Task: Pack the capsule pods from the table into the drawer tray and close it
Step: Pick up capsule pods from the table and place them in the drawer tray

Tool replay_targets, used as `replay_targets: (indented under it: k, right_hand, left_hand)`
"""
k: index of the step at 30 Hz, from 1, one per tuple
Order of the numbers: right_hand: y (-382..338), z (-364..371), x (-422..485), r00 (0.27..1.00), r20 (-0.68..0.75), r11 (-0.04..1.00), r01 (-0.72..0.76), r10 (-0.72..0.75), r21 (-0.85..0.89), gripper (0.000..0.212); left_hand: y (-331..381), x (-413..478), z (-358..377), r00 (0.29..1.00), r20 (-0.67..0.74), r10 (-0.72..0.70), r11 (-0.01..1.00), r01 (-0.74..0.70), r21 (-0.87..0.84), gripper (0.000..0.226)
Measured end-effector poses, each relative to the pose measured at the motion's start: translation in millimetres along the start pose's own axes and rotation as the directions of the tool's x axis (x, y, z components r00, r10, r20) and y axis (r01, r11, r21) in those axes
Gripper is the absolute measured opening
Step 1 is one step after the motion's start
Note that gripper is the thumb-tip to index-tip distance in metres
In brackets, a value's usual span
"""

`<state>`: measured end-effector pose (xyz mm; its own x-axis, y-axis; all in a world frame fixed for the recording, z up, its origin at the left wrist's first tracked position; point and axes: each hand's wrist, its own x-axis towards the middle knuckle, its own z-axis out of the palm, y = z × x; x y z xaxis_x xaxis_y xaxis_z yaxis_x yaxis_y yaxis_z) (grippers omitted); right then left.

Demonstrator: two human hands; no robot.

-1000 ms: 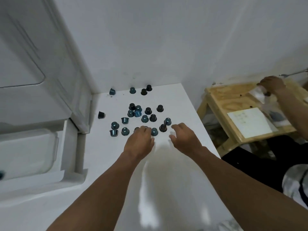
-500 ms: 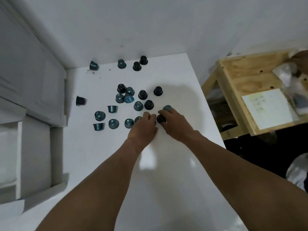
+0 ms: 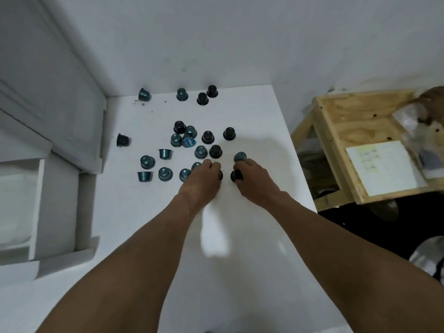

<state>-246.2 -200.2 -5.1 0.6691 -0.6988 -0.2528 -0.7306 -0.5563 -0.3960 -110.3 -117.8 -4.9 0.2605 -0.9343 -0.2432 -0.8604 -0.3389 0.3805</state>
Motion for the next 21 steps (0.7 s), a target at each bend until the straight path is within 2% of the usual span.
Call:
replay_targets:
  k: [3,6,11,16,21]
  right_hand:
    - [-5,-14,-21,0.996,-0.053,0.998,0.069,-0.070,-0.011,0.014]
    - [-14,-26,-36,0.987,-0.095,0.991,0.133,-0.133,-0.006,0.012]
    - [-39,-50,-94,0.957,-0.072,0.960,0.280,-0.281,-0.029,0.015]
    - [-80,-61,-147,0.886,-0.059,0.888,0.459,-0.460,-0.029,0.013]
    - [-138,-55,-194,0.808,-0.050,0.810,0.586,-0.587,-0.025,0.013]
  left_hand:
    - [15,-33,-12,0.994,-0.095,-0.050,0.998,0.046,-0.043,0.015]
    - [25,-62,-19,0.985,-0.170,-0.018,1.000,0.017,-0.004,0.014]
    - [54,-146,-28,0.935,-0.333,-0.122,0.990,0.137,0.023,0.017]
    - [67,-233,-45,0.871,-0.428,-0.240,0.963,0.269,0.007,0.011]
    - [58,-313,-61,0.778,-0.529,-0.340,0.922,0.387,-0.023,0.013]
